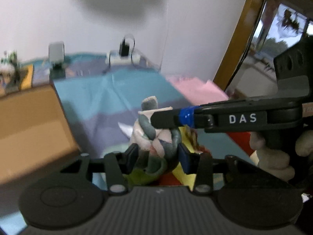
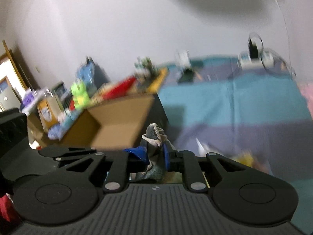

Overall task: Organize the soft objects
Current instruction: 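Carry the grey sock over the box and open the right gripper, then move the right gripper to the pile and grasp the yellow cloth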

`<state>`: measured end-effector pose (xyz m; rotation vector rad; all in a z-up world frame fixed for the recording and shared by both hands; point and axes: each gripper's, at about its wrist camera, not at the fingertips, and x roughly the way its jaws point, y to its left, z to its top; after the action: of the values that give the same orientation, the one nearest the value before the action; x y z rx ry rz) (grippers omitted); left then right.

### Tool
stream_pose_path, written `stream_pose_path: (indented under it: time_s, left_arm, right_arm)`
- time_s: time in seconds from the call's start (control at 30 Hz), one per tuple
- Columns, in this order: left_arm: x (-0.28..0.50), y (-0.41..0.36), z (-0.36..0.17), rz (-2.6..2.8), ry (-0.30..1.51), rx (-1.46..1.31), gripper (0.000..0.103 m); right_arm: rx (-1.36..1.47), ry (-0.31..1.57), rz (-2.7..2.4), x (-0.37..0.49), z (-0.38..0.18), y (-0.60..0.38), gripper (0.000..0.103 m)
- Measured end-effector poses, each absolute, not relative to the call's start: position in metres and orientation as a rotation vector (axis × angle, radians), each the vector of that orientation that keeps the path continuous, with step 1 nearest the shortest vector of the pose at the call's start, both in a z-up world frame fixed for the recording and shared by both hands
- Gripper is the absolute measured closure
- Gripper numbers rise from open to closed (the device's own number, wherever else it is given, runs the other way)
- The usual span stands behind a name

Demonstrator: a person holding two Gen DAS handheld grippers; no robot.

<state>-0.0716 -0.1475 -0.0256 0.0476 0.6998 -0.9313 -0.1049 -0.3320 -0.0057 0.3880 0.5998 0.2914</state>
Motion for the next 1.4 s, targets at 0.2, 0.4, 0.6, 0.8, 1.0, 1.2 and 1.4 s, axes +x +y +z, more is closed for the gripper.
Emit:
stream_pose_path:
  time_s: [0.2,0.4,0.6,0.8,1.0,1.2,1.4]
  left_arm:
    - [-0.043,-0.087,0.012,-0.895,0.581,0.005,0.06]
    - [-0.01,-0.019,0.009,-0.754,0.587,0.012,0.06]
    - [0.022,0.031,-0.027,-0.602,0.695,0.042,0.06]
    - [0.053,0.068,-0.054,-0.48,0.766,0.018,0.063]
    - [0.046,0.063,-0.059,-0.396,0.788,0.138,0.061]
    - [0.033,0.035,-0.044,-0.463,0.773,0.162,0.042]
    - [0.005,-0.018,-0.027,-0.639,0.74,0.228,0.04]
  right_arm:
    - [0.375,0.442,0.348,-0.073,0.023,-0.284,0.103]
    - [0.379,0.457,0.441,-0.016,0.01,-0.216,0.103]
    - [0.421,0.58,0.479,0.029,-0.023,-0.147,0.103]
    - [0.387,0.62,0.455,0.039,-0.036,-0.111,0.097]
    - [0.399,0.633,0.384,0.029,-0.031,-0.129,0.097]
    - [0.382,0.616,0.271,-0.009,-0.023,-0.165,0.096]
    - [0.393,0.573,0.097,-0.055,-0.017,-0.216,0.094]
